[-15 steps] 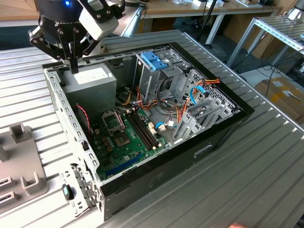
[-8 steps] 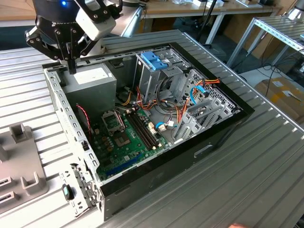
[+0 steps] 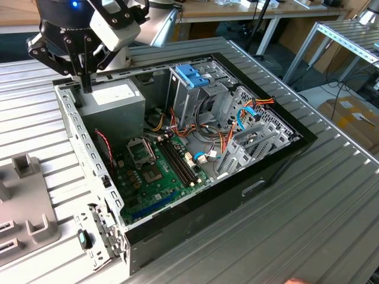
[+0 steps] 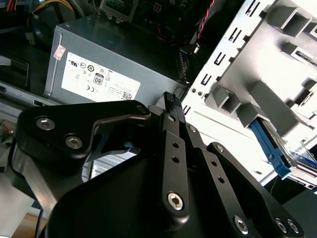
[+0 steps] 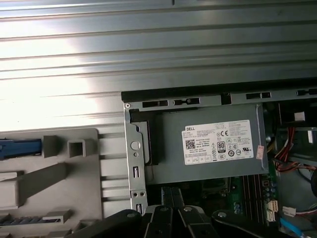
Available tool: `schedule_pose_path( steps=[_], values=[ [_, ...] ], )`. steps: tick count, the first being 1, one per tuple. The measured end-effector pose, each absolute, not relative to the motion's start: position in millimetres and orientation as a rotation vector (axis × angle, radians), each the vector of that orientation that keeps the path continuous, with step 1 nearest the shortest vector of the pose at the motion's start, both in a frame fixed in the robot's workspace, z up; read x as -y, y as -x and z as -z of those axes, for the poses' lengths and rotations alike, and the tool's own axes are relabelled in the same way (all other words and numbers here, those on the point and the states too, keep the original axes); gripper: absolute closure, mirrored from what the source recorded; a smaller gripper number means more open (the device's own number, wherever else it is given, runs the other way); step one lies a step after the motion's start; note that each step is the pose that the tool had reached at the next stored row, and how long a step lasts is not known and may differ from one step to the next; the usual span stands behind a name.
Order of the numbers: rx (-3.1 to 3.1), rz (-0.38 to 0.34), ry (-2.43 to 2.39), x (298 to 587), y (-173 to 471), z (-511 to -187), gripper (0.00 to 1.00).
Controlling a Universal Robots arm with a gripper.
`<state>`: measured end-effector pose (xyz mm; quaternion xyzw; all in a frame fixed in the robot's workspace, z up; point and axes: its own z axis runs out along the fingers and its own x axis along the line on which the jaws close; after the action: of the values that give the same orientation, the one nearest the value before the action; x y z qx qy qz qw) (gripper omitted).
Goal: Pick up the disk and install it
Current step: 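Reach for the disk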
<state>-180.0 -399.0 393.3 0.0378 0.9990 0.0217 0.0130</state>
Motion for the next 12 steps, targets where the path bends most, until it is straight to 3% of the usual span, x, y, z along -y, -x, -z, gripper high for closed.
schedule_pose_path(
  steps=[12],
  values=[
    [-3.113, -0.068, -0.118, 398.9, 192.7, -393.3, 0.89]
  ],
)
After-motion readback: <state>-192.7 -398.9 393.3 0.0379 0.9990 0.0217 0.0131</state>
